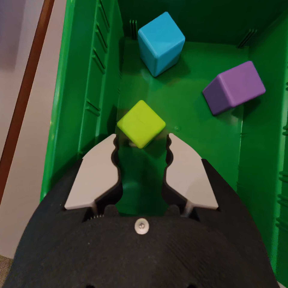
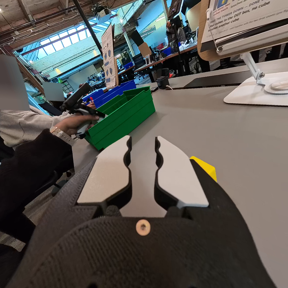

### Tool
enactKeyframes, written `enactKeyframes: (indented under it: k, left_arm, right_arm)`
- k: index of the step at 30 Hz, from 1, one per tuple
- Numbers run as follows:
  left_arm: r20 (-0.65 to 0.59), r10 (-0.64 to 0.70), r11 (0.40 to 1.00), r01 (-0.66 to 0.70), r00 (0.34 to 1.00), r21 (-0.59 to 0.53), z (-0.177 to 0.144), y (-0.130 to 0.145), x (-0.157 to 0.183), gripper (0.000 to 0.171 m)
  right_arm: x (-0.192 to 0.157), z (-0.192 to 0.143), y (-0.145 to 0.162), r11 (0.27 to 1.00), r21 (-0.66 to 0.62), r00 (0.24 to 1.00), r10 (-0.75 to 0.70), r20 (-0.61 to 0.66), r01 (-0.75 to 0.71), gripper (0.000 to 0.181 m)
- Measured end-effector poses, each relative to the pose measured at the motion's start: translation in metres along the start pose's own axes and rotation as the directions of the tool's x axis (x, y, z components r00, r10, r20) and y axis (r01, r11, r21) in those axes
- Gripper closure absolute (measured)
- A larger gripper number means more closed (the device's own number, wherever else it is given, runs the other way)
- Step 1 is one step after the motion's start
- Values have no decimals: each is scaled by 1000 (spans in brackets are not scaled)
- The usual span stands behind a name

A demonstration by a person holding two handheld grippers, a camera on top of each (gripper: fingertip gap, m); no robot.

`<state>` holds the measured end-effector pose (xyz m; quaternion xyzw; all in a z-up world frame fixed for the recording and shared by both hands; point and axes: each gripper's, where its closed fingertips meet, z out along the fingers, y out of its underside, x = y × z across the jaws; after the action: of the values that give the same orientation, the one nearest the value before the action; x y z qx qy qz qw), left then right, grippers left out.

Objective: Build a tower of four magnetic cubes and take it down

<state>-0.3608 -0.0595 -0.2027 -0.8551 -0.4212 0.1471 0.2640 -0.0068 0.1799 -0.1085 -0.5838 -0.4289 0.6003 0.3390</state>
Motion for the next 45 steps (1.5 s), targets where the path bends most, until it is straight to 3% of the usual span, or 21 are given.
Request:
enactKeyframes:
  k: [11,19,30,34,45]
  left_arm:
    - [10,-7,1000,7,1000,0,13,-15,5,109]
    - [-24,50,998,-51,998,-35,23,-17,12,120]
    - [-40,99,994,-101,994,-47,23,-14,16,121]
    - [-4,129,989,-129,992,-78,26,-11,15,112]
    - [-35,113,991,-115,993,-63,26,-13,19,121]
  right_arm:
    - [6,-13,2,1000,1,999,-1,-41,2,153]
    - [12,-25,0,1000,21,997,12,-72,-11,152]
    - [10,-23,3,1000,11,998,10,-68,-10,152]
    - [11,-24,2,1000,14,998,13,-69,-12,152]
    - [11,-24,3,1000,13,998,23,-66,-22,152]
